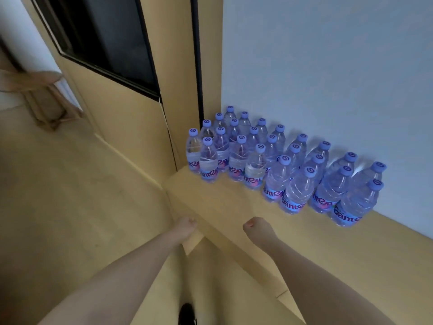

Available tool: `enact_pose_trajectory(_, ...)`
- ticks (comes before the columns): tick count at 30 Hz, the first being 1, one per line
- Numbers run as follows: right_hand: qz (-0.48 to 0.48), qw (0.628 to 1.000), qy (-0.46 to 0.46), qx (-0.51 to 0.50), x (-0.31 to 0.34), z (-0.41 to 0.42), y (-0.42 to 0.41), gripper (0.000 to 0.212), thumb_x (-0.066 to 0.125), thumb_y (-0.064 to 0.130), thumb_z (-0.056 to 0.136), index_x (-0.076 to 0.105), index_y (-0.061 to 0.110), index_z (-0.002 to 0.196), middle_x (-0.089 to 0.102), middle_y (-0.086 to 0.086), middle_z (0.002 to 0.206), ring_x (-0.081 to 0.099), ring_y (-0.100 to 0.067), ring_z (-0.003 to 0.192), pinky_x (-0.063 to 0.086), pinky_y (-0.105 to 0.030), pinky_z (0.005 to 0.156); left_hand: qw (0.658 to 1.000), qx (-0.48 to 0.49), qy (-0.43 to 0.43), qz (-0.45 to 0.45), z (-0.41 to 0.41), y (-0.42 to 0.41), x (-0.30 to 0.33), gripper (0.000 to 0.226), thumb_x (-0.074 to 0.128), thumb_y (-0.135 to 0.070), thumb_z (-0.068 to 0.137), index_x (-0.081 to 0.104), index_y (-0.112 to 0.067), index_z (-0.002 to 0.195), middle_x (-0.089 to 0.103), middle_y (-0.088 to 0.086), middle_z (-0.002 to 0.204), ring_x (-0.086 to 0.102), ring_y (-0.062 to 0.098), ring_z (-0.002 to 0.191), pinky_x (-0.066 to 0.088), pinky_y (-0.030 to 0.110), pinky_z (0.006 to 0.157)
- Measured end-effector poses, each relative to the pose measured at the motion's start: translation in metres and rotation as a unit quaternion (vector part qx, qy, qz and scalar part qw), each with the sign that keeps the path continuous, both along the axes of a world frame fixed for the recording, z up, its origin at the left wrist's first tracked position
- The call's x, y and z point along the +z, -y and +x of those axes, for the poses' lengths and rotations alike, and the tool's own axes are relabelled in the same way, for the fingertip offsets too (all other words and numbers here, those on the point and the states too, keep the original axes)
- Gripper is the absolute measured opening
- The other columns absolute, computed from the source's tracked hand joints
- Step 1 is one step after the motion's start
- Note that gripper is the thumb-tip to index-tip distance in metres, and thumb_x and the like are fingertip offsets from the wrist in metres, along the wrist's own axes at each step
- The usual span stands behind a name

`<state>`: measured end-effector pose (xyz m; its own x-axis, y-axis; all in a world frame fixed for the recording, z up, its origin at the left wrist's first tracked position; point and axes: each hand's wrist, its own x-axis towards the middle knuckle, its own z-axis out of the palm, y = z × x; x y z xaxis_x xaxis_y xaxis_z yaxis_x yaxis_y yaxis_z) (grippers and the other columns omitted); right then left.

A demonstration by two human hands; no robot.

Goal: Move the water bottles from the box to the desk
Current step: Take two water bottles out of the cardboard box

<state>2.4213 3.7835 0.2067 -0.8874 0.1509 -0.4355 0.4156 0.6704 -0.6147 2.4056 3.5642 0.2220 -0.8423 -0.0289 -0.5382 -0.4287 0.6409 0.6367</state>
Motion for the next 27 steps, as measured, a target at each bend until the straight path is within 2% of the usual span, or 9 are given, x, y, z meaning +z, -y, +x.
enact_pose_trajectory(6,0.023,0.995,0.028,0.096,0.009,-0.024,0.085,0.033,0.049,0.020,0.092,0.065,-0.004,0.108,0.068,-0.019,0.110,0.064,-0.031,0.101,0.051,-0.036,0.085,0.999,0.039,0.007,-0.004,0.015,0.084,0.008,0.024,0.040,-0.016,0.098,0.049,-0.010,0.076,0.045,0.004,0.069,0.040,0.016,0.061,0.028,0.024,0.052)
enact_pose_trajectory(11,0.042,0.984,0.013,0.175,0.013,-0.061,0.179,0.030,0.047,0.020,0.097,0.062,-0.001,0.111,0.062,-0.015,0.109,0.060,-0.028,0.104,0.045,-0.030,0.080,0.992,0.119,-0.006,-0.038,0.012,0.183,0.009,0.020,0.045,-0.019,0.097,0.061,-0.009,0.091,0.062,0.016,0.093,0.060,0.027,0.093,0.043,0.026,0.069)
enact_pose_trajectory(13,0.040,0.978,0.011,0.202,0.018,-0.079,0.225,0.022,0.047,0.020,0.098,0.062,0.004,0.103,0.059,-0.015,0.104,0.055,-0.025,0.094,0.045,-0.032,0.082,0.986,0.157,-0.005,-0.055,0.005,0.228,0.010,0.027,0.045,-0.019,0.098,0.062,0.001,0.105,0.065,0.019,0.108,0.060,0.030,0.109,0.046,0.031,0.086)
enact_pose_trajectory(15,0.046,0.972,0.011,0.229,0.025,-0.097,0.272,0.015,0.047,0.022,0.098,0.055,0.014,0.088,0.054,-0.010,0.097,0.049,-0.021,0.089,0.045,-0.033,0.086,0.980,0.184,-0.005,-0.073,-0.002,0.274,0.011,0.024,0.044,-0.015,0.098,0.061,0.001,0.102,0.064,0.019,0.104,0.060,0.032,0.111,0.046,0.031,0.084)
enact_pose_trajectory(19,0.046,0.958,0.010,0.282,0.032,-0.121,0.361,0.025,0.046,0.023,0.096,0.050,0.017,0.072,0.047,0.003,0.070,0.045,-0.009,0.060,0.035,-0.021,0.052,0.964,0.253,-0.015,-0.079,-0.007,0.359,0.013,0.027,0.042,-0.010,0.096,0.060,0.004,0.111,0.063,0.024,0.113,0.060,0.035,0.109,0.046,0.032,0.074)
enact_pose_trajectory(21,0.038,0.954,0.003,0.296,0.035,-0.129,0.404,0.029,0.046,0.025,0.096,0.051,0.018,0.068,0.047,0.004,0.066,0.044,-0.008,0.056,0.033,-0.021,0.050,0.957,0.277,-0.012,-0.082,-0.008,0.399,0.016,0.031,0.040,-0.010,0.098,0.055,0.005,0.120,0.059,0.025,0.122,0.058,0.035,0.113,0.047,0.030,0.071)
enact_pose_trajectory(23,0.025,0.947,0.004,0.321,0.038,-0.137,0.443,0.028,0.046,0.026,0.097,0.057,0.018,0.073,0.055,0.002,0.072,0.052,-0.011,0.063,0.040,-0.025,0.060,0.949,0.305,-0.006,-0.077,-0.011,0.433,0.017,0.034,0.039,-0.010,0.099,0.052,0.007,0.125,0.054,0.027,0.129,0.054,0.038,0.119,0.051,0.036,0.080)
enact_pose_trajectory(25,0.029,0.934,0.008,0.356,0.039,-0.146,0.479,0.026,0.046,0.025,0.099,0.067,0.009,0.099,0.065,-0.008,0.101,0.063,-0.022,0.094,0.045,-0.028,0.080,0.944,0.322,0.005,-0.076,-0.010,0.461,0.017,0.035,0.037,-0.009,0.099,0.051,0.008,0.127,0.052,0.029,0.131,0.051,0.040,0.123,0.045,0.044,0.097)
enact_pose_trajectory(27,0.036,0.929,0.003,0.369,0.040,-0.158,0.513,0.035,0.048,0.025,0.099,0.062,0.000,0.119,0.062,-0.016,0.123,0.057,-0.030,0.118,0.044,-0.029,0.090,0.937,0.341,0.016,-0.075,-0.011,0.487,0.013,0.036,0.035,-0.009,0.099,0.050,0.006,0.128,0.053,0.026,0.131,0.050,0.039,0.124,0.043,0.043,0.100)
